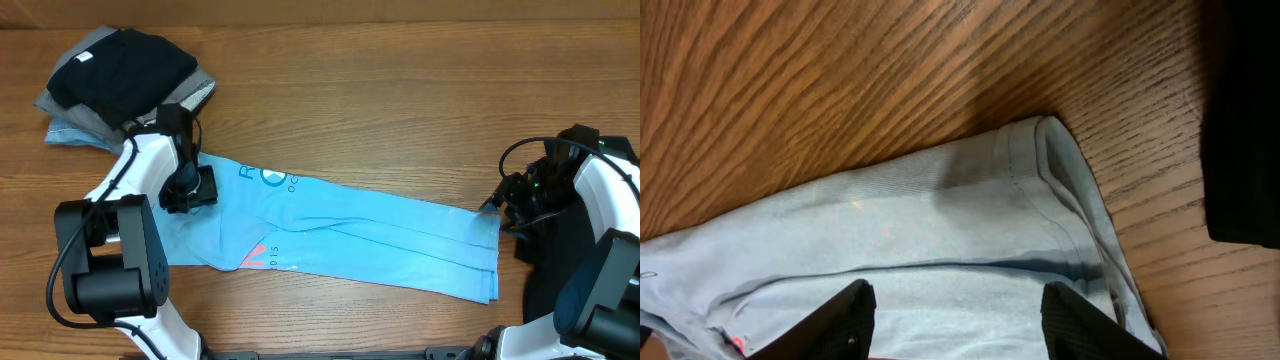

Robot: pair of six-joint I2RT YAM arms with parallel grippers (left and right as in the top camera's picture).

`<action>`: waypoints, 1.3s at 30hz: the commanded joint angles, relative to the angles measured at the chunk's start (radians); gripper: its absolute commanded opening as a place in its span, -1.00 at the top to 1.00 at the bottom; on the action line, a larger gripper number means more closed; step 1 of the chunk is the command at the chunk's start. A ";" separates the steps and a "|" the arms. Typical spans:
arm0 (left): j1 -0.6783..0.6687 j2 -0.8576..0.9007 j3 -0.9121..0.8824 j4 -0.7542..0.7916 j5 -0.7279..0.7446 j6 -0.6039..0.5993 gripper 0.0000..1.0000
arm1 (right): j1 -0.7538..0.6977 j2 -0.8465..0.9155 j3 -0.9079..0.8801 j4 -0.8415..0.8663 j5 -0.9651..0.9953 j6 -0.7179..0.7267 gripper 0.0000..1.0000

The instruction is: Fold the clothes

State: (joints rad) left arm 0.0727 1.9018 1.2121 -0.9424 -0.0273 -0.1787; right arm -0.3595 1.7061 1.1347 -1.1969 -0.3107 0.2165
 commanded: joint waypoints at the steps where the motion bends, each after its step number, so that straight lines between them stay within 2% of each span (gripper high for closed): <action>1: 0.006 -0.017 -0.021 0.001 0.105 0.090 0.20 | -0.003 -0.025 -0.002 0.002 -0.011 0.004 -0.14; 4: 0.006 -0.017 -0.021 0.001 0.129 0.121 0.27 | -0.003 -0.025 -0.002 0.003 -0.019 0.004 -0.14; 7: 0.006 -0.017 -0.021 -0.017 0.129 0.123 0.58 | -0.003 -0.025 -0.002 0.003 -0.024 0.003 -0.15; 9: 0.006 -0.017 -0.019 -0.035 0.129 0.122 0.70 | -0.003 -0.025 -0.002 0.003 -0.024 0.003 -0.14; 14: 0.011 -0.018 0.024 -0.108 0.129 0.098 0.81 | -0.003 -0.025 -0.002 0.003 -0.024 0.003 -0.15; 23: 0.014 -0.019 0.171 -0.317 0.124 0.087 0.83 | -0.003 -0.025 -0.002 0.003 -0.024 0.003 -0.15; 27: 0.014 -0.019 0.204 -0.379 0.013 0.038 0.79 | -0.003 -0.025 -0.002 0.003 -0.024 0.003 -0.15; 33: 0.014 -0.019 0.204 -0.428 -0.140 -0.039 0.69 | -0.003 -0.025 -0.002 0.003 -0.024 0.003 -0.15; 39: 0.015 -0.019 0.204 -0.425 -0.148 -0.040 0.70 | -0.003 -0.025 -0.002 0.004 -0.024 0.003 -0.16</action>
State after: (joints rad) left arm 0.0807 1.9018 1.3968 -1.3693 -0.1318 -0.1883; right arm -0.3595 1.7061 1.1347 -1.1961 -0.3256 0.2165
